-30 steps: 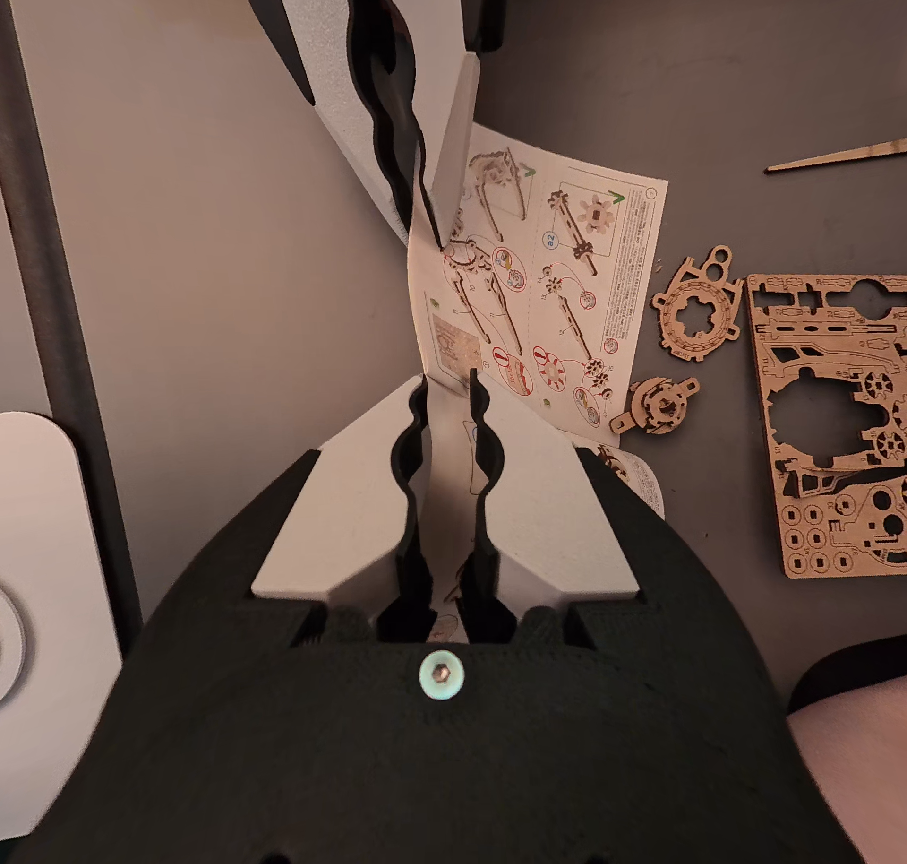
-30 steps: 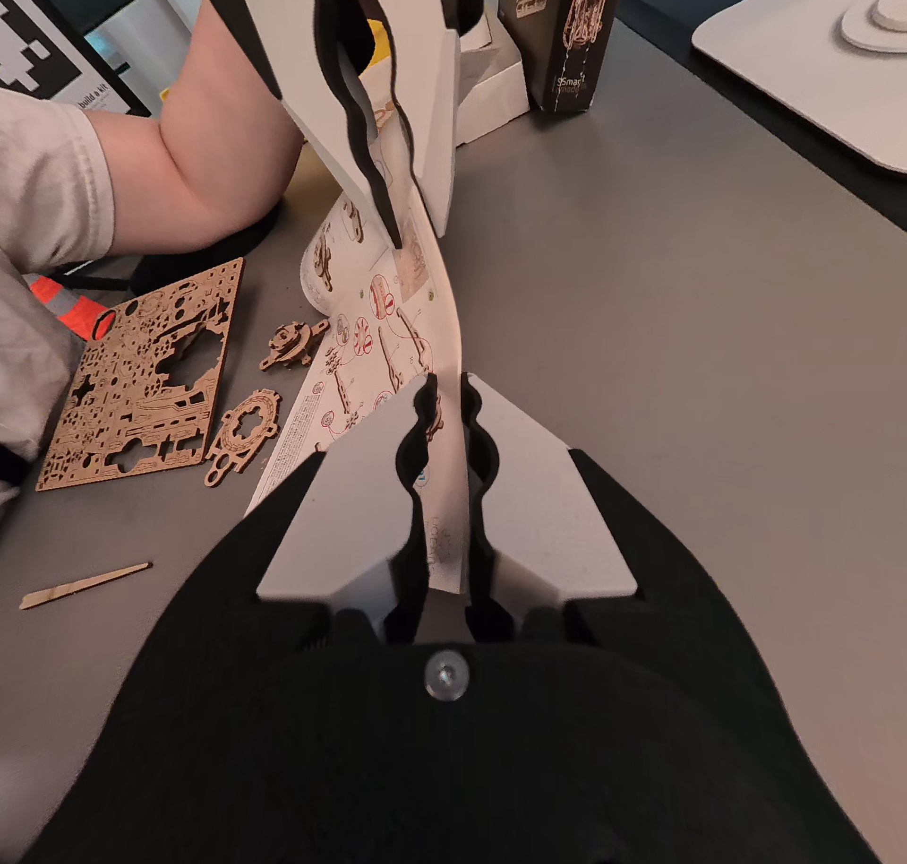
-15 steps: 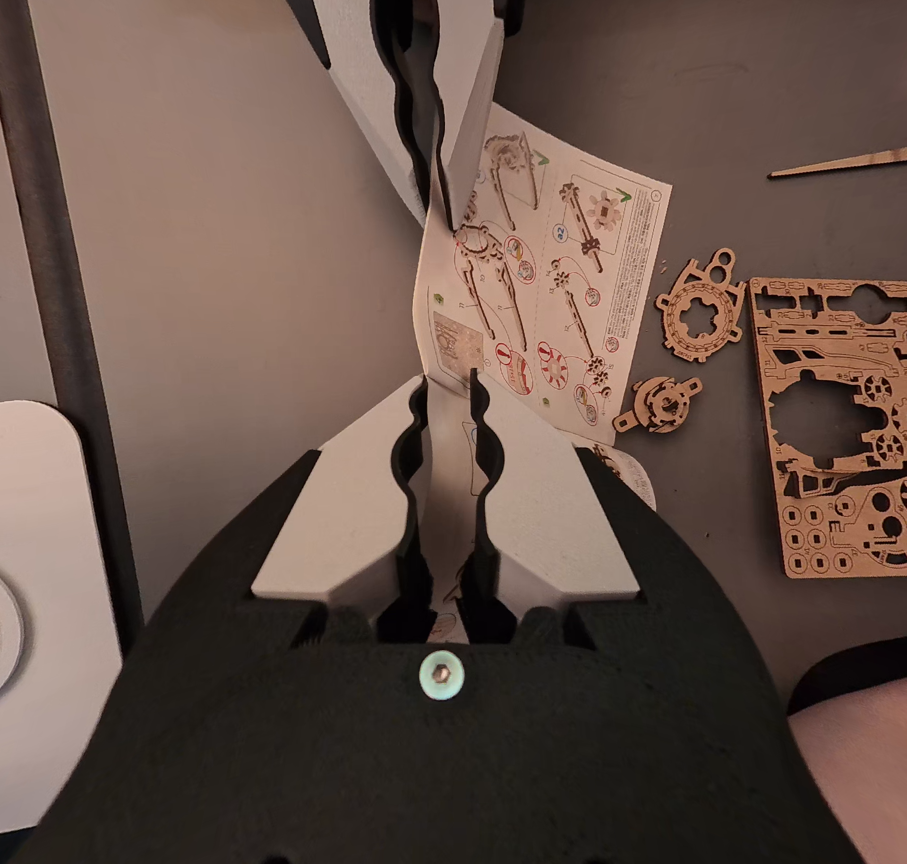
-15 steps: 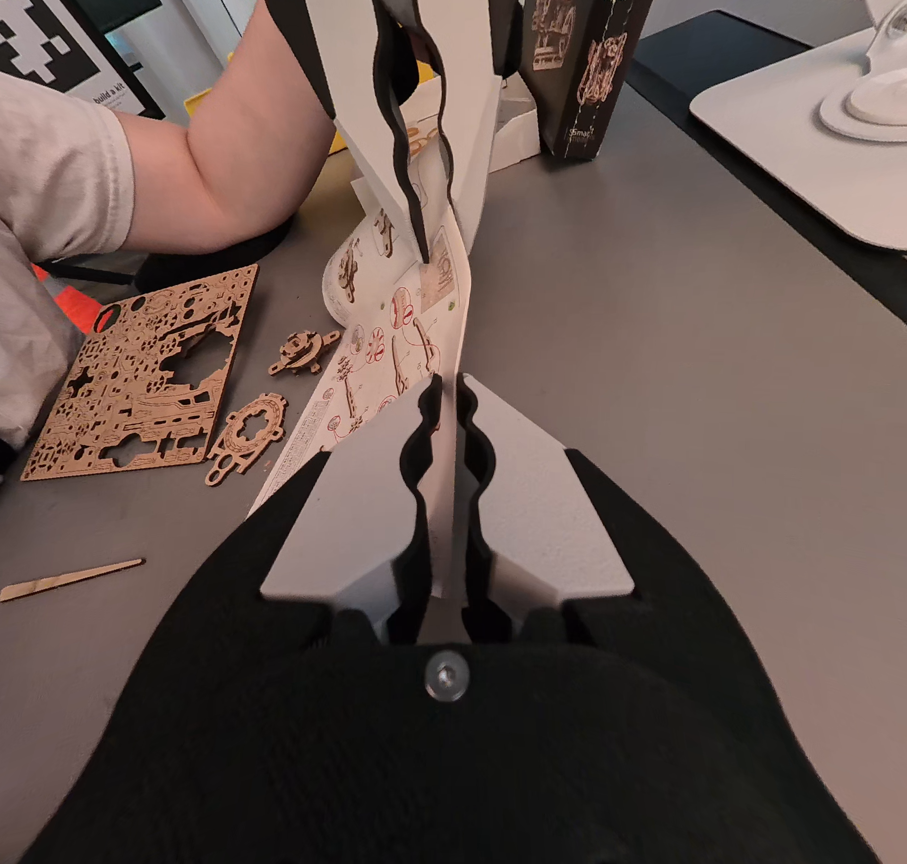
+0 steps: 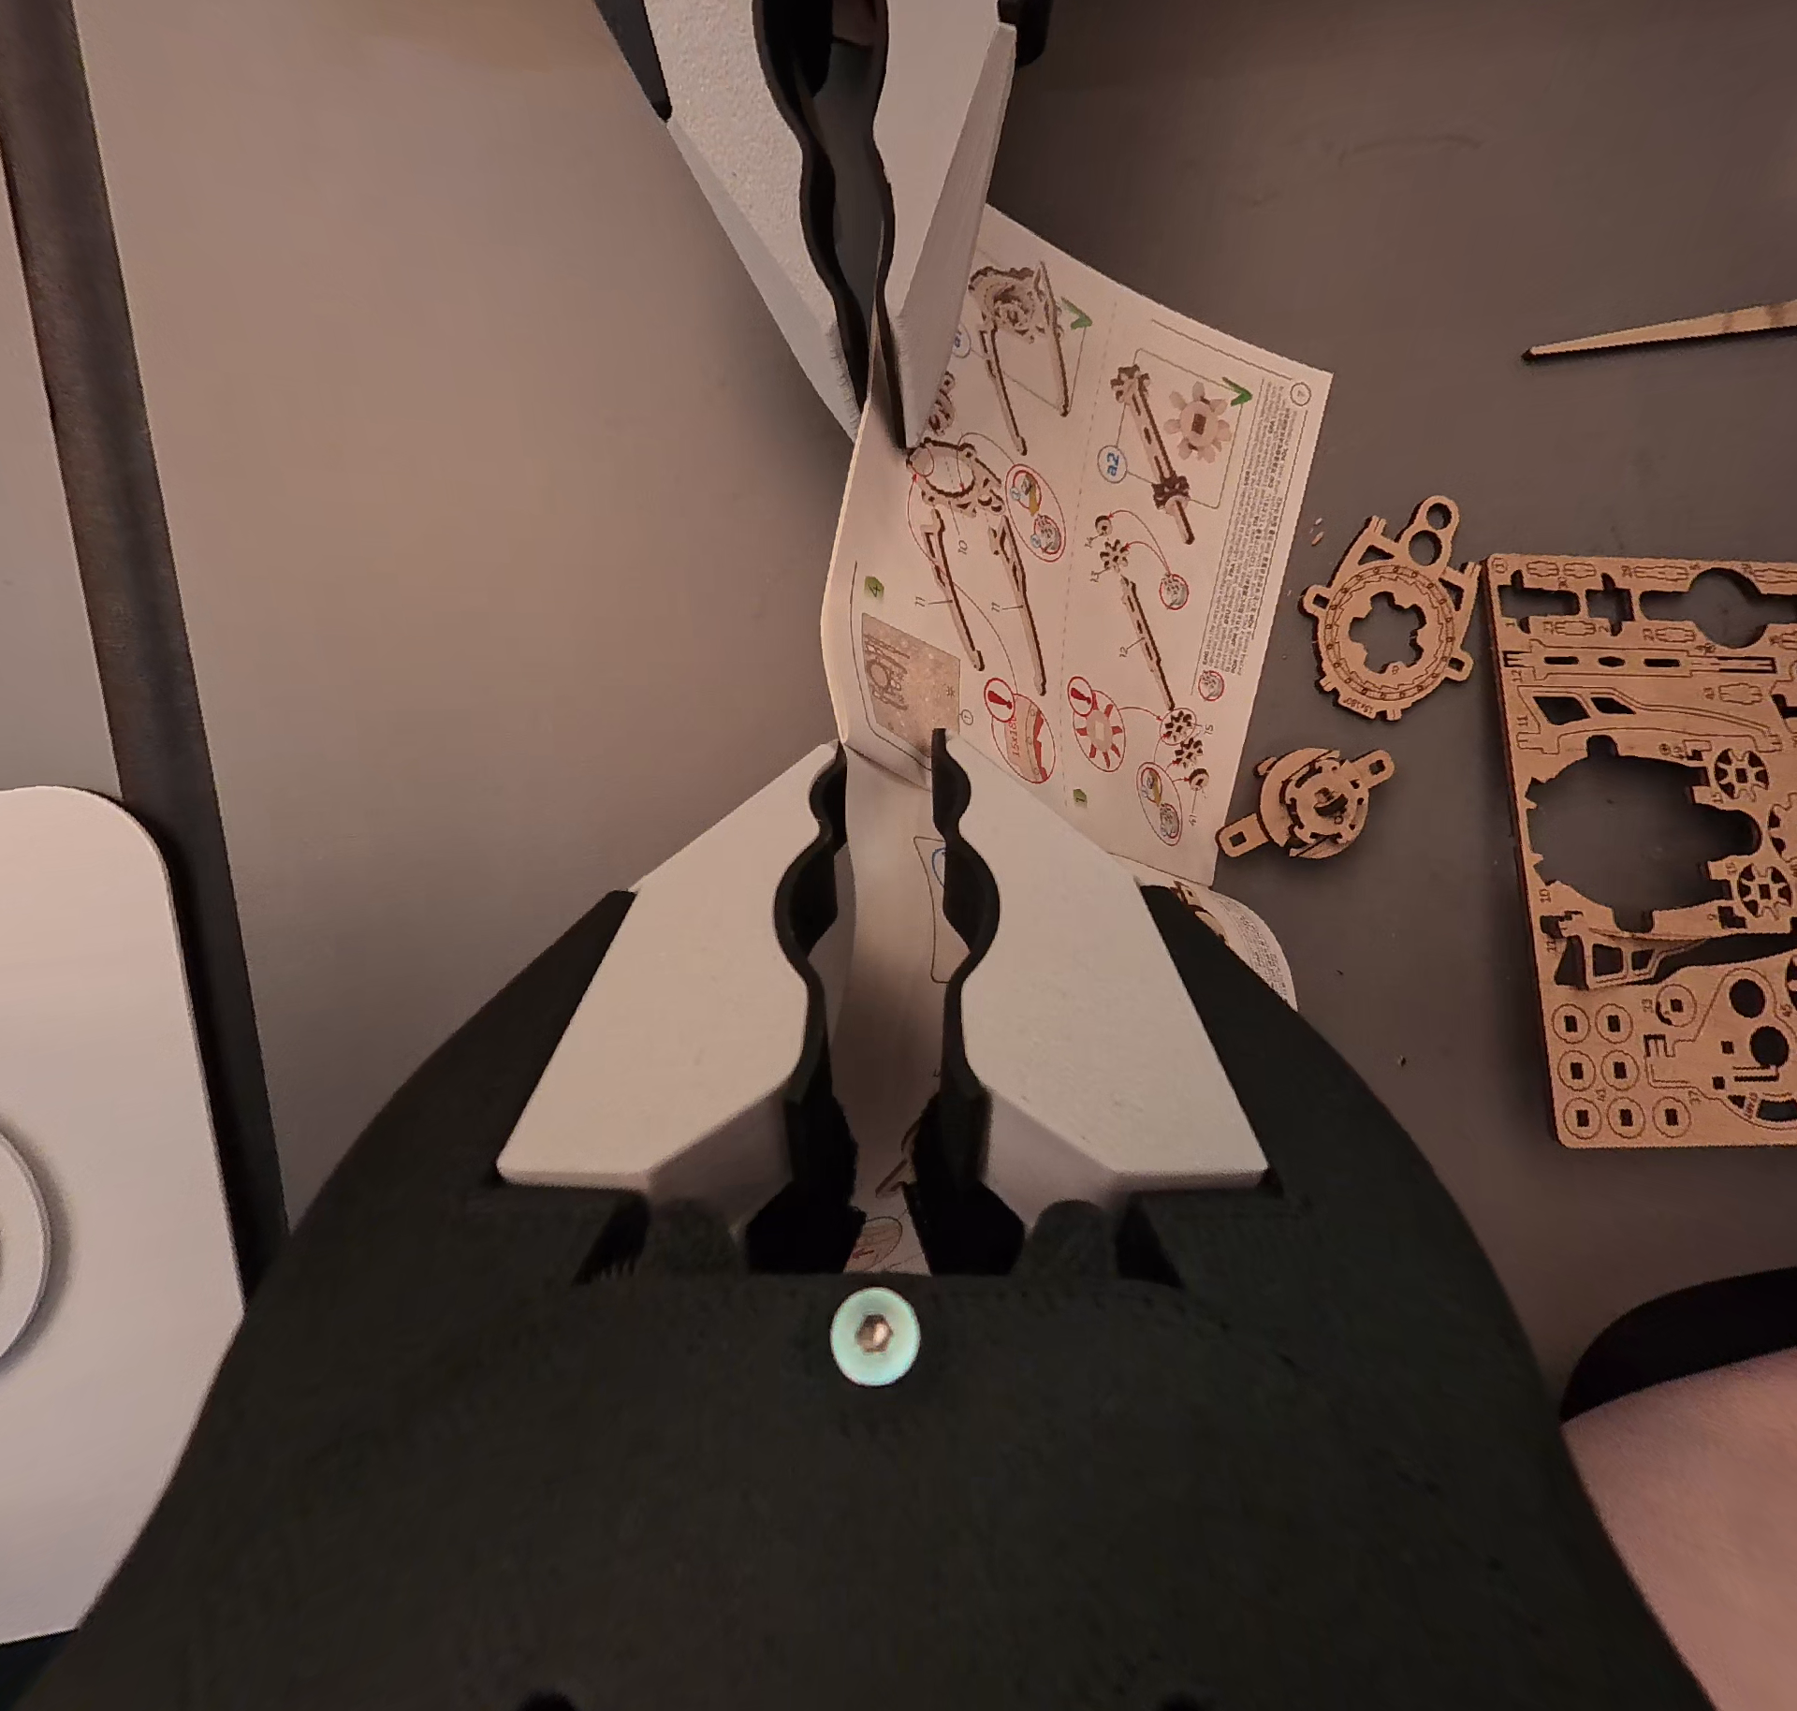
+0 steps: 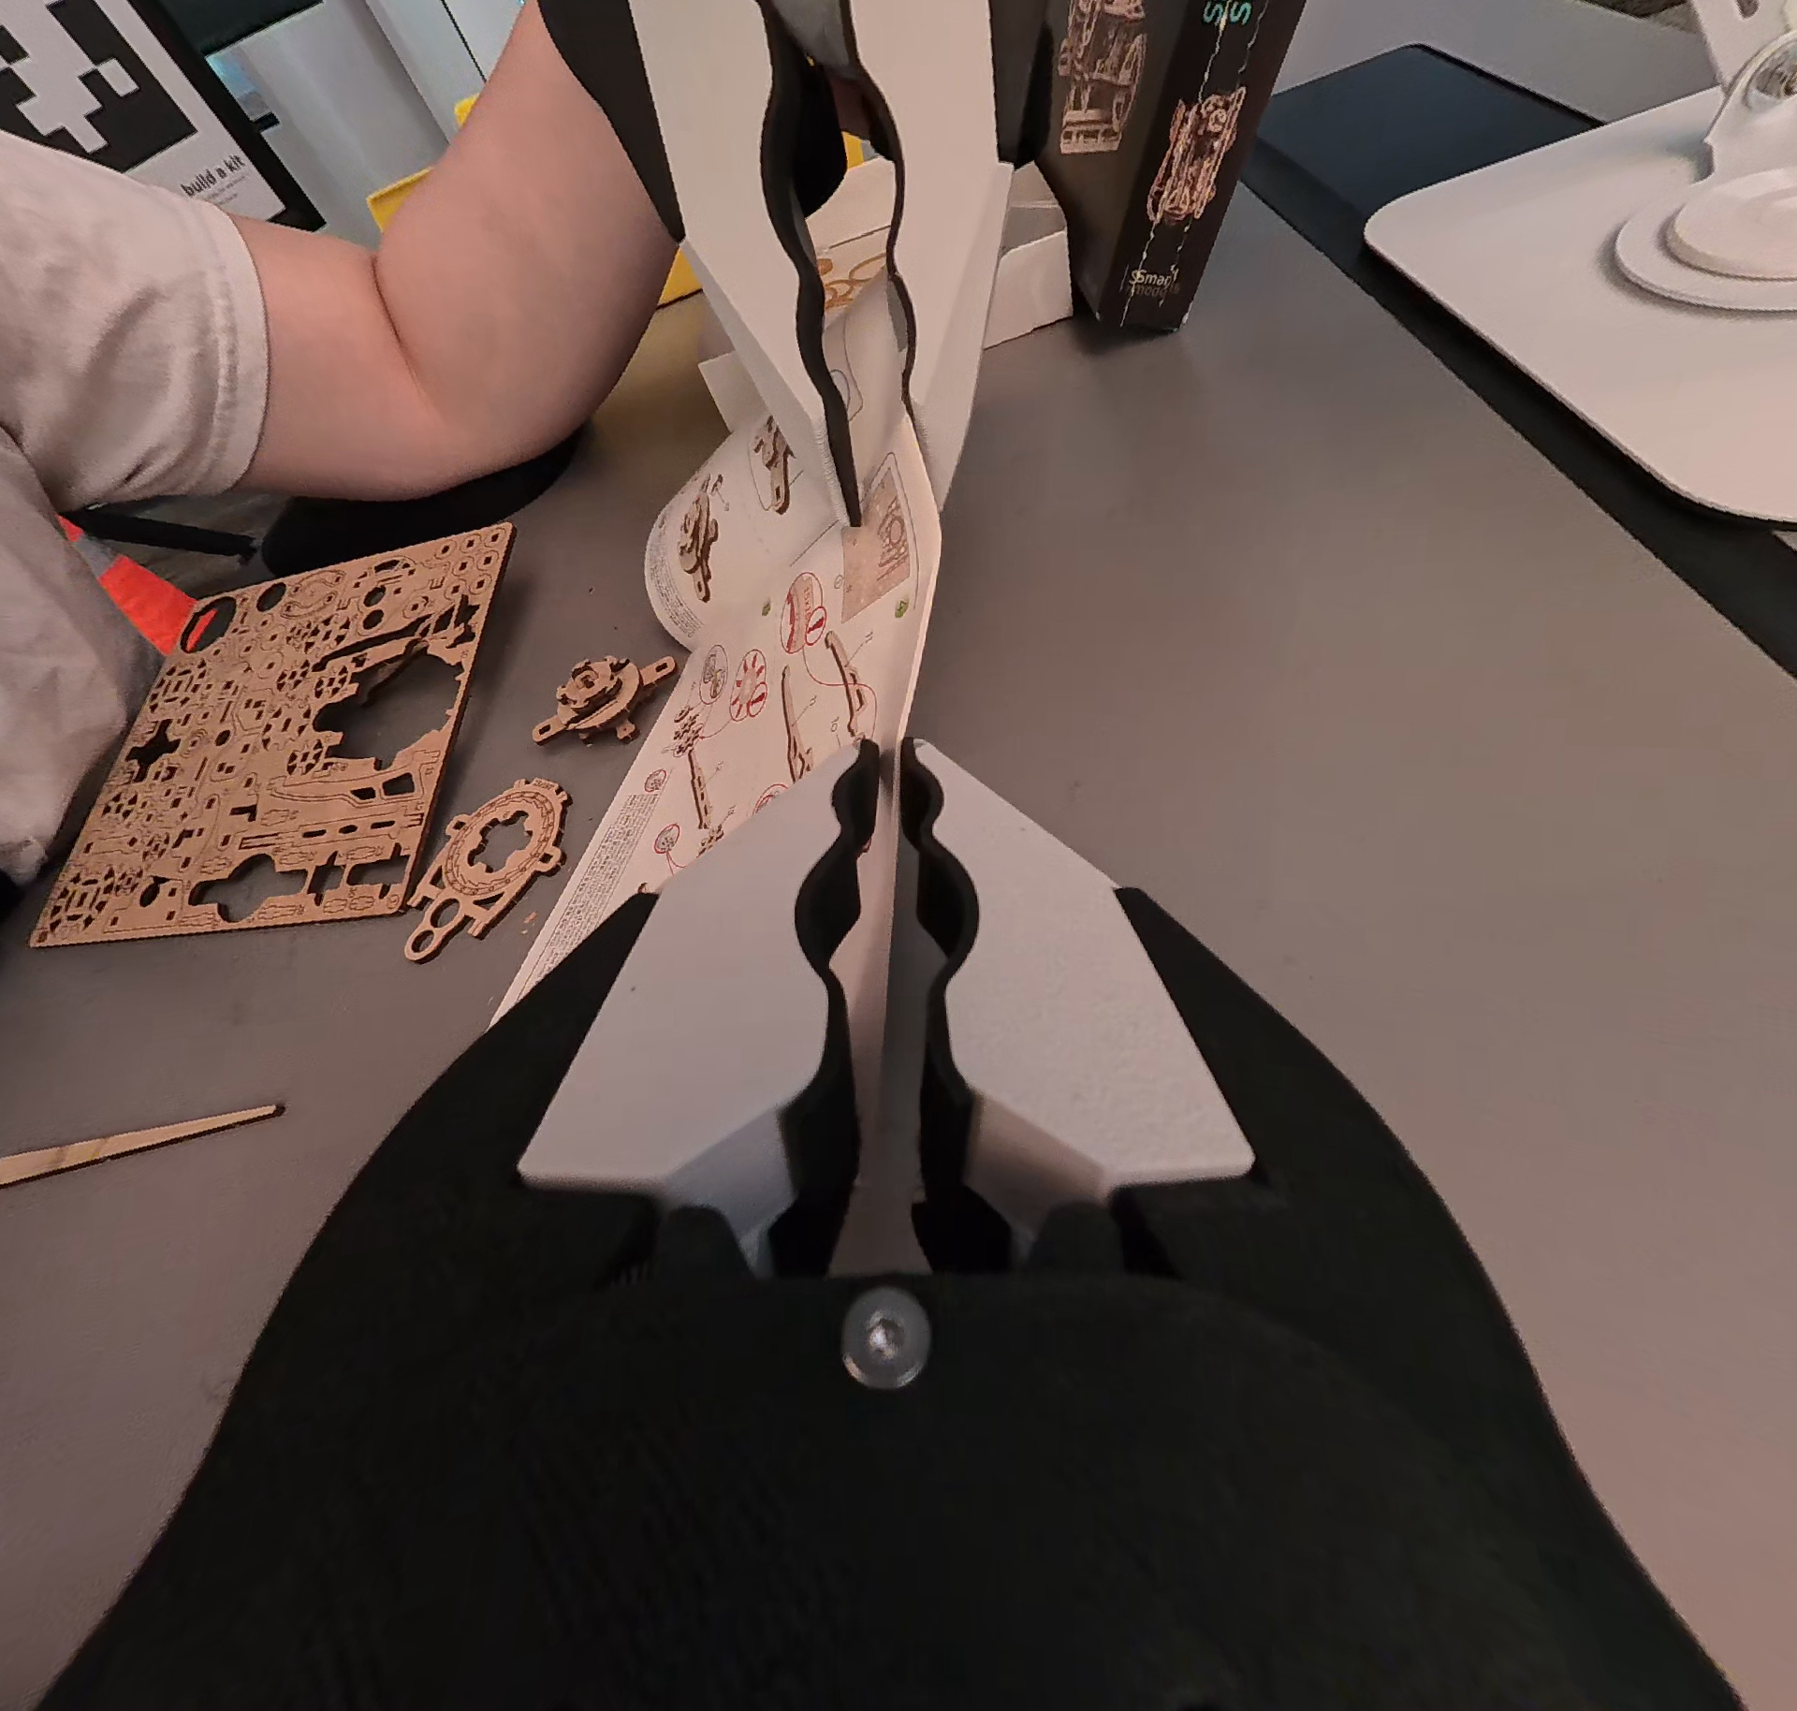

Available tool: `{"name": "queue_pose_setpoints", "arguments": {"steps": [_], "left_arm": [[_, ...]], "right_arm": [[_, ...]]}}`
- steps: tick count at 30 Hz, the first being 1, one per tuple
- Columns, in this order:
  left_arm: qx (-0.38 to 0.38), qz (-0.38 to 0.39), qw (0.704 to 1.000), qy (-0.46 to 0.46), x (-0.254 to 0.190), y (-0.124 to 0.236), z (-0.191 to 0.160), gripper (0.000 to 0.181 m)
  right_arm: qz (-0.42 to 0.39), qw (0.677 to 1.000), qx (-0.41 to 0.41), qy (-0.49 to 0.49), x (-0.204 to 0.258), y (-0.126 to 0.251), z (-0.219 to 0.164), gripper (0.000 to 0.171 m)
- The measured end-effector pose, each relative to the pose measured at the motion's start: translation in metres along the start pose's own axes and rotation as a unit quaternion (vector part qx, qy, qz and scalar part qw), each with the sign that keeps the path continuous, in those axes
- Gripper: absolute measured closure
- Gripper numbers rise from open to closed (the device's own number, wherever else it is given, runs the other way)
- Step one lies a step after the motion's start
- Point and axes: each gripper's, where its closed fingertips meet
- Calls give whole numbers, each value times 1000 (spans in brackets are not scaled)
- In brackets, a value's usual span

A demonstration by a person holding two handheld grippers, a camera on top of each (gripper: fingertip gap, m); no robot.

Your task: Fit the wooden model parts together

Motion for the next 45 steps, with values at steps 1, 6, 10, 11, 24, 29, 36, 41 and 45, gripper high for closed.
{"name": "queue_pose_setpoints", "arguments": {"steps": [1, 6, 10, 11, 24, 29, 36, 41, 45], "left_arm": [[0, 0, 1000, 0, 0, 0, 0, 167], [1, 0, 1000, 1, 0, -1, 0, 167], [2, 1, 1000, 3, 1, -1, -1, 167], [2, 2, 1000, 3, 1, -1, -1, 167], [3, 1, 1000, 5, 1, -1, -1, 167], [3, -2, 1000, 10, 2, -2, -2, 167], [12, 4, 1000, 15, 4, -3, -5, 166], [19, 7, 999, 25, 7, -6, -7, 165], [24, 21, 999, 27, 13, -10, -9, 162]], "right_arm": [[0, 1000, 0, 0, 0, 0, 0, 169], [-1, 1000, -1, 1, -1, 0, -1, 168], [-4, 1000, -1, 3, -1, 0, -1, 168], [-4, 1000, -1, 3, -1, 0, -1, 168], [-2, 1000, -3, 0, -1, 0, -1, 167], [-9, 1000, 4, 6, -2, -1, -2, 167], [-39, 998, 22, 33, -7, -4, -4, 167], [-63, 995, 47, 57, -12, -5, -9, 166], [-81, 991, 72, 83, -14, -5, -15, 166]]}}
Point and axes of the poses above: each gripper's, where its closed fingertips meet, y back along the fingers, z out of its top, x = y × z across the jaws, and after that the axes turned 4 degrees about z, right-handed
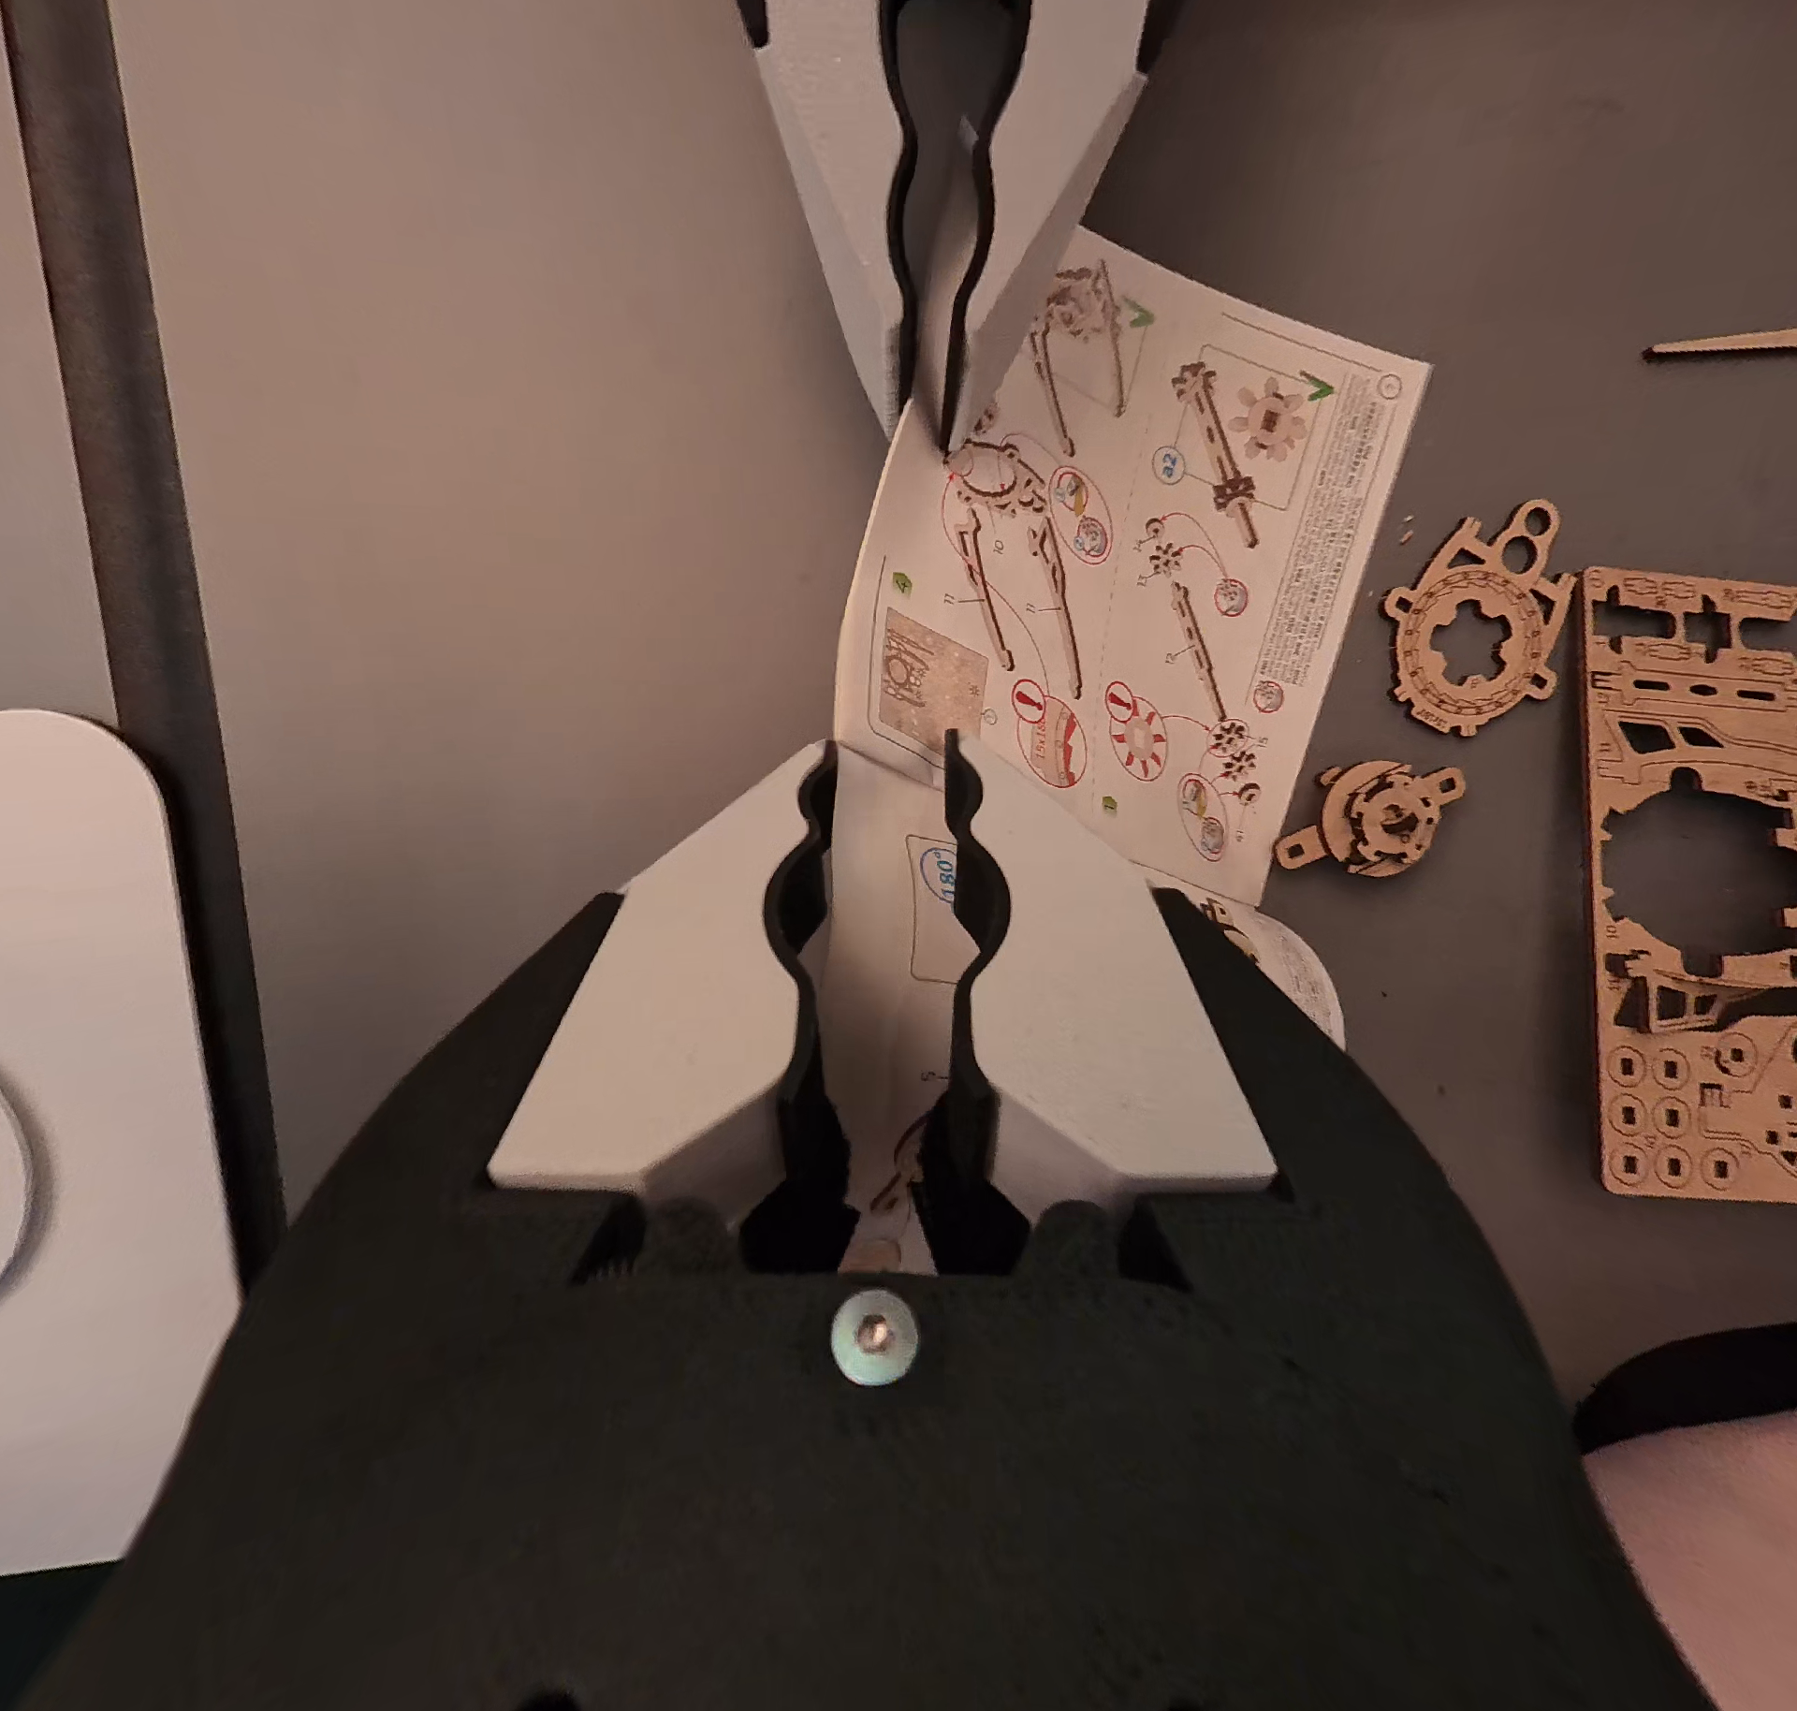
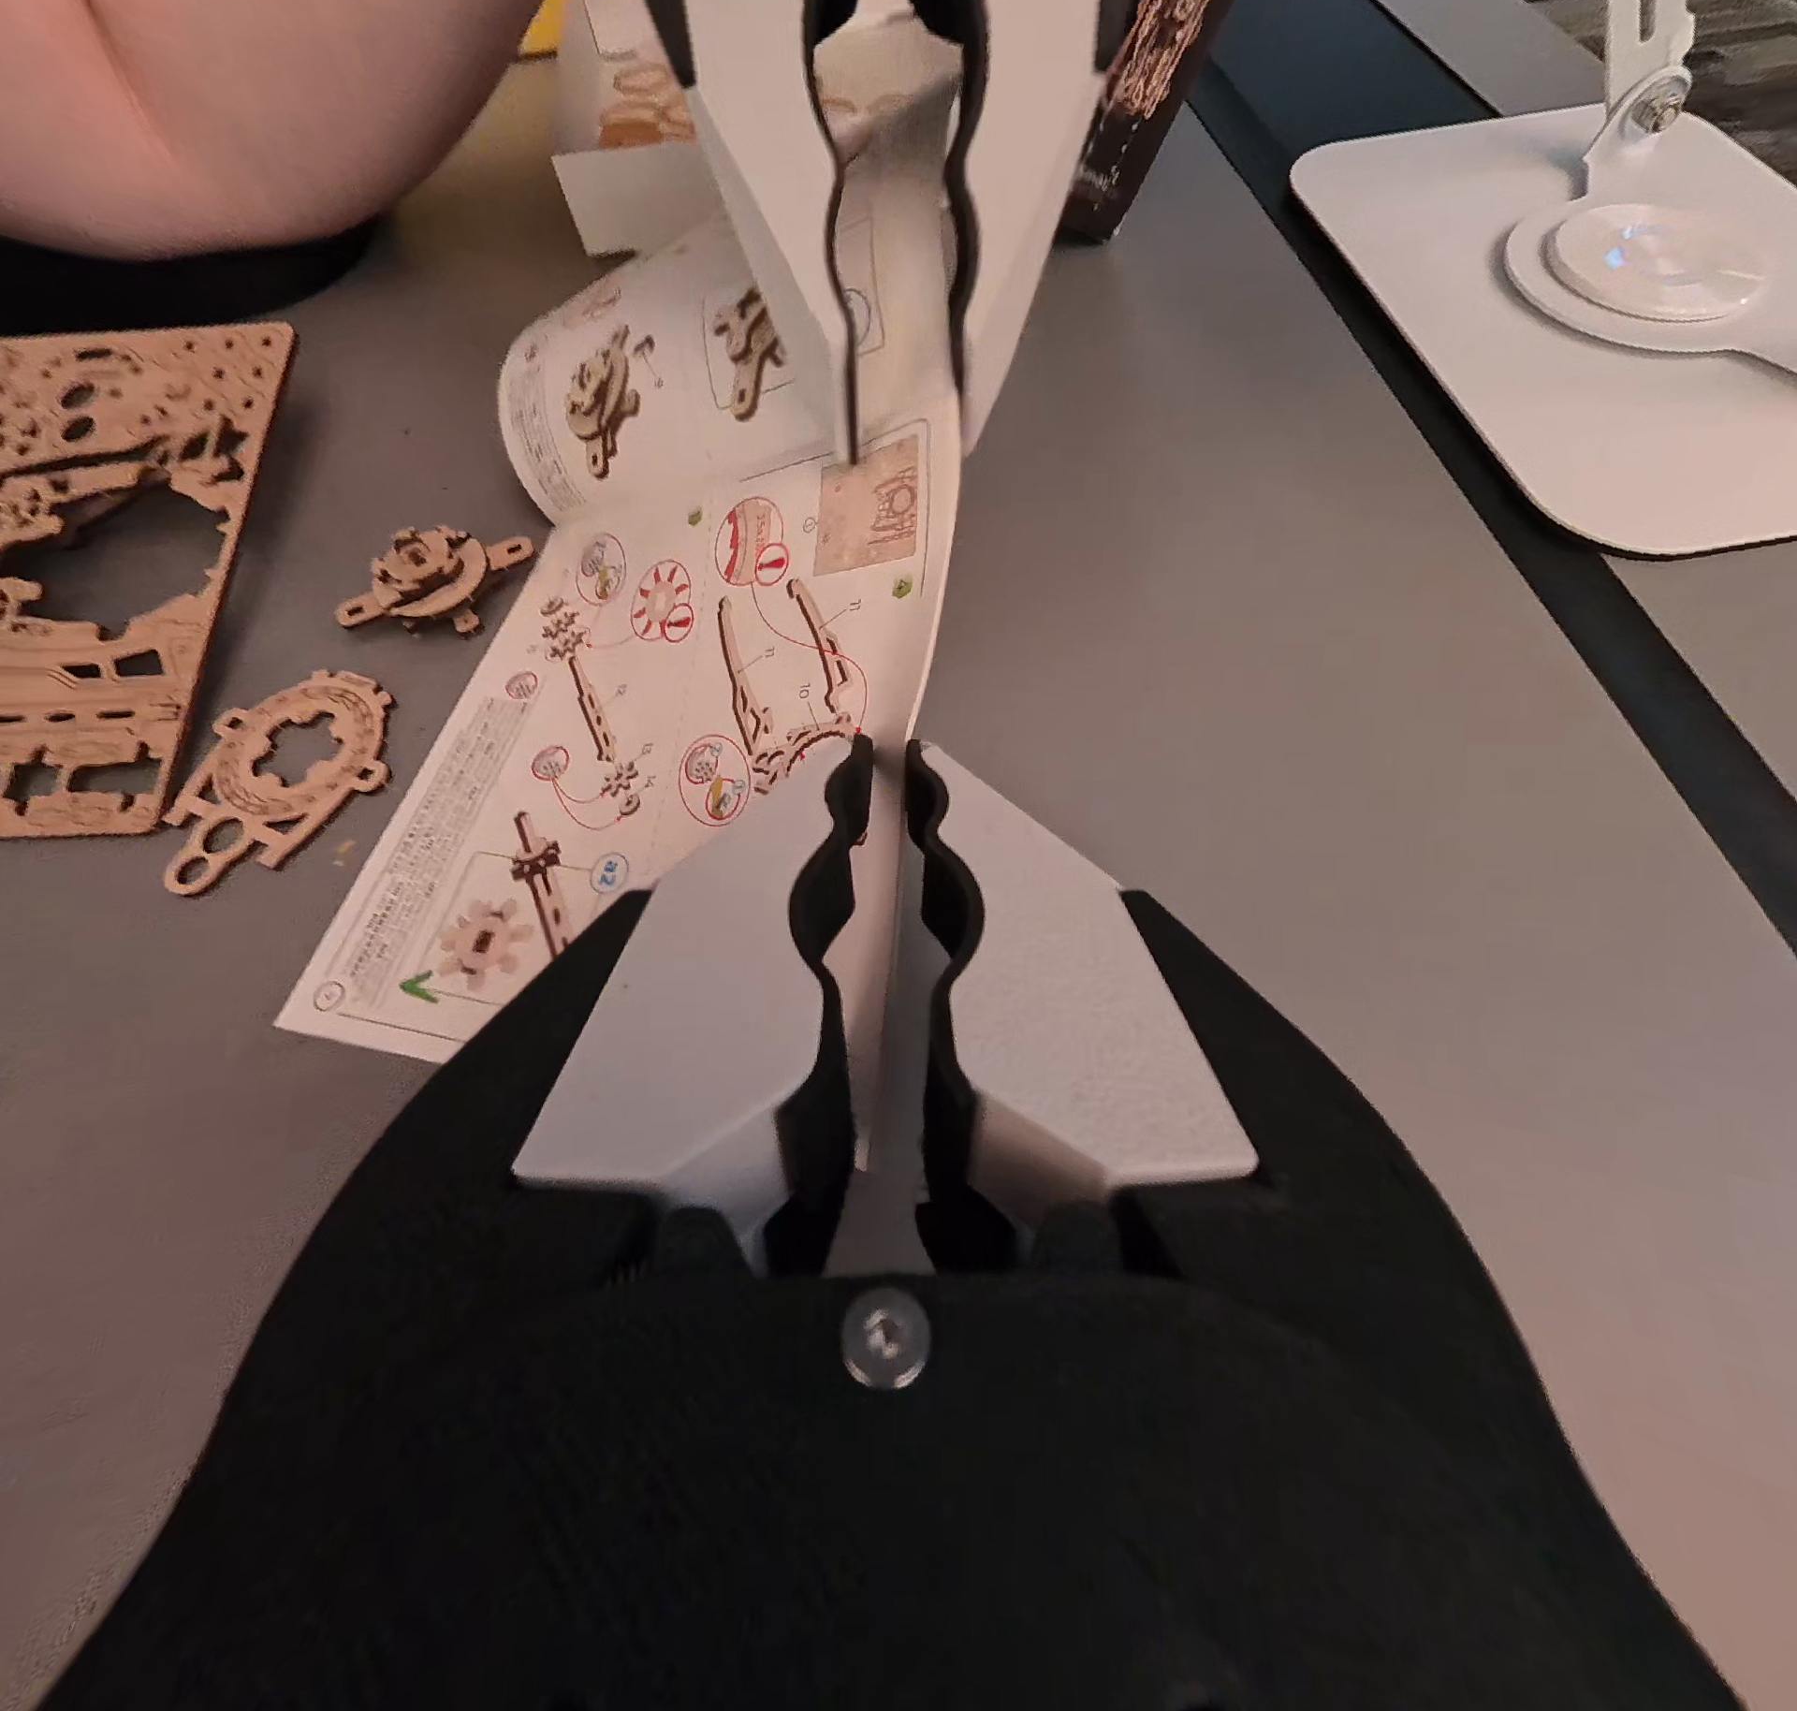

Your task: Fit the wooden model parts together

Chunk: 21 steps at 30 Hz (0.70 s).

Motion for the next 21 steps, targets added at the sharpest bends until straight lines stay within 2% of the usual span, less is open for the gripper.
{"name": "queue_pose_setpoints", "arguments": {"steps": [5, 12, 21], "left_arm": [[7, 41, 999, 4, 15, 1, -5, 167], [-48, 76, 996, 26, 29, 24, 8, 162], [-112, 94, 989, -7, 12, 68, 33, 164]], "right_arm": [[-10, 999, 35, 19, -1, -5, -11, 166], [-24, 997, 62, 37, -5, -8, -18, 165], [-34, 991, 106, 75, -10, -15, -25, 162]]}}
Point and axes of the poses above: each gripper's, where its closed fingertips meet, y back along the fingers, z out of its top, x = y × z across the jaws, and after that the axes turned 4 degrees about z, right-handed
